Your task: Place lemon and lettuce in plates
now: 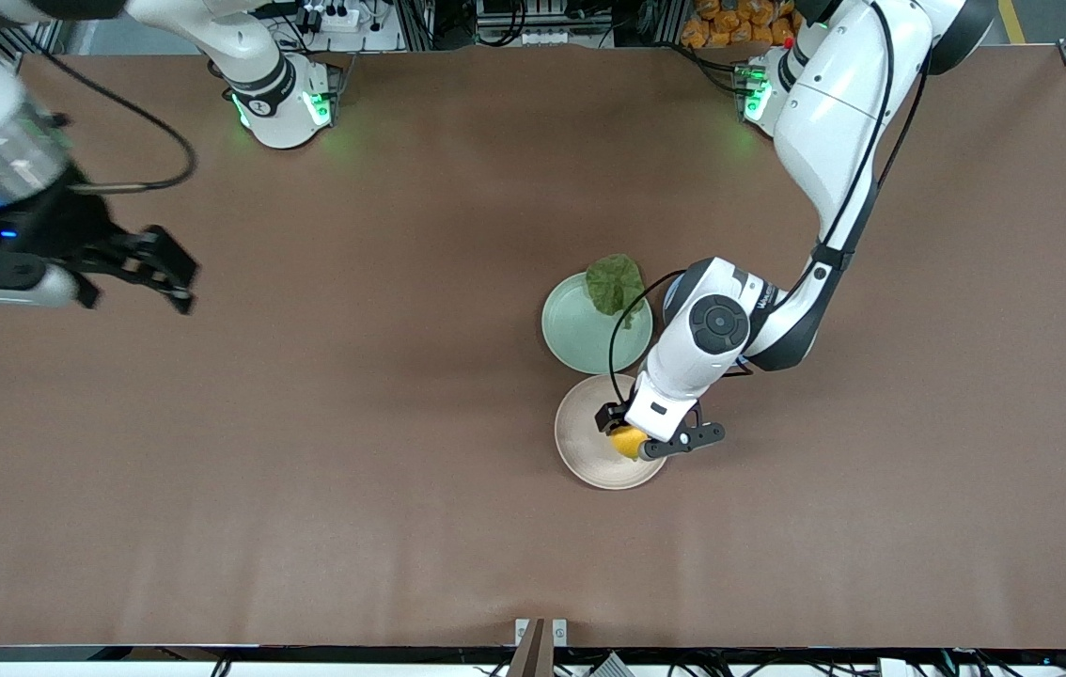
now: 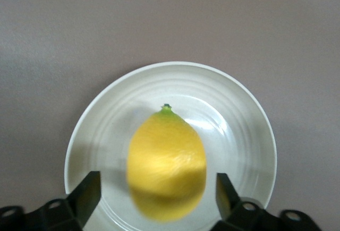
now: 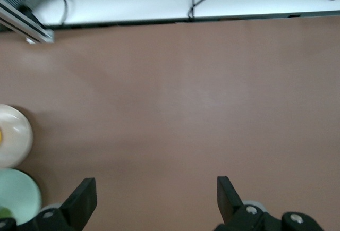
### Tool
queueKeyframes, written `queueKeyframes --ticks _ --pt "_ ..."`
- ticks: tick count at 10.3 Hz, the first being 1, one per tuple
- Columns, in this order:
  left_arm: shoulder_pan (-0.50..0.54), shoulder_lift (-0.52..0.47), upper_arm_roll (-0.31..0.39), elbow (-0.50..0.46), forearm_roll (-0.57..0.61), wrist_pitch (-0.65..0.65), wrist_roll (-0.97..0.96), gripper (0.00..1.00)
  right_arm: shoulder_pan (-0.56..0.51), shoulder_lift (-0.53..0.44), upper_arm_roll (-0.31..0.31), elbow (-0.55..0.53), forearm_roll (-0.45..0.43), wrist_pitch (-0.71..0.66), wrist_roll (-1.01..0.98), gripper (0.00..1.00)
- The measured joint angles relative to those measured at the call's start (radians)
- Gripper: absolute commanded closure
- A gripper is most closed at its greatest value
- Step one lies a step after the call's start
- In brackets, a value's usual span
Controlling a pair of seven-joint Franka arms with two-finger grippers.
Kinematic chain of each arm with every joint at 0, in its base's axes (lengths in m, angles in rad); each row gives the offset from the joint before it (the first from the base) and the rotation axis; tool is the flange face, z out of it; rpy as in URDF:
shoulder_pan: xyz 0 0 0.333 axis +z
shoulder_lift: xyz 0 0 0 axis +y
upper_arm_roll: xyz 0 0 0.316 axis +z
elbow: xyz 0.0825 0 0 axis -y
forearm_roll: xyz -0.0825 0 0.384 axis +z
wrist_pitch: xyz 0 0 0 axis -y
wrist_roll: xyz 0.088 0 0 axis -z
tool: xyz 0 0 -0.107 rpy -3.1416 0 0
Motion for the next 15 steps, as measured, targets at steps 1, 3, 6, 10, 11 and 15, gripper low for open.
queueKeyframes --ticks 1,3,6,10,11,15 --pt "0.000 -0.001 0.009 0.007 0.002 0.000 0.000 0.00 -0.033 -0.011 0.000 -0.001 0.001 -0.033 -0.046 0.00" --pt "0.031 -0.007 0.042 0.026 0.002 0.000 0.000 0.00 -0.092 -0.033 0.000 -0.002 0.002 -0.078 -0.065 0.00" --pt "0.164 -0.061 0.055 0.035 0.019 -0.065 0.014 0.00 -0.187 -0.070 0.001 -0.019 0.095 -0.135 -0.082 0.00" --pt "0.274 -0.160 0.053 0.020 0.037 -0.296 0.059 0.00 -0.232 -0.194 0.002 -0.254 0.179 -0.108 -0.131 0.00" --pt "0.290 -0.190 0.050 -0.011 0.037 -0.334 0.059 0.00 -0.231 -0.208 0.003 -0.314 0.176 -0.067 -0.149 0.00" --pt "0.349 -0.452 0.035 -0.299 0.015 -0.356 0.218 0.00 -0.211 -0.227 0.010 -0.365 0.078 -0.007 -0.231 0.00"
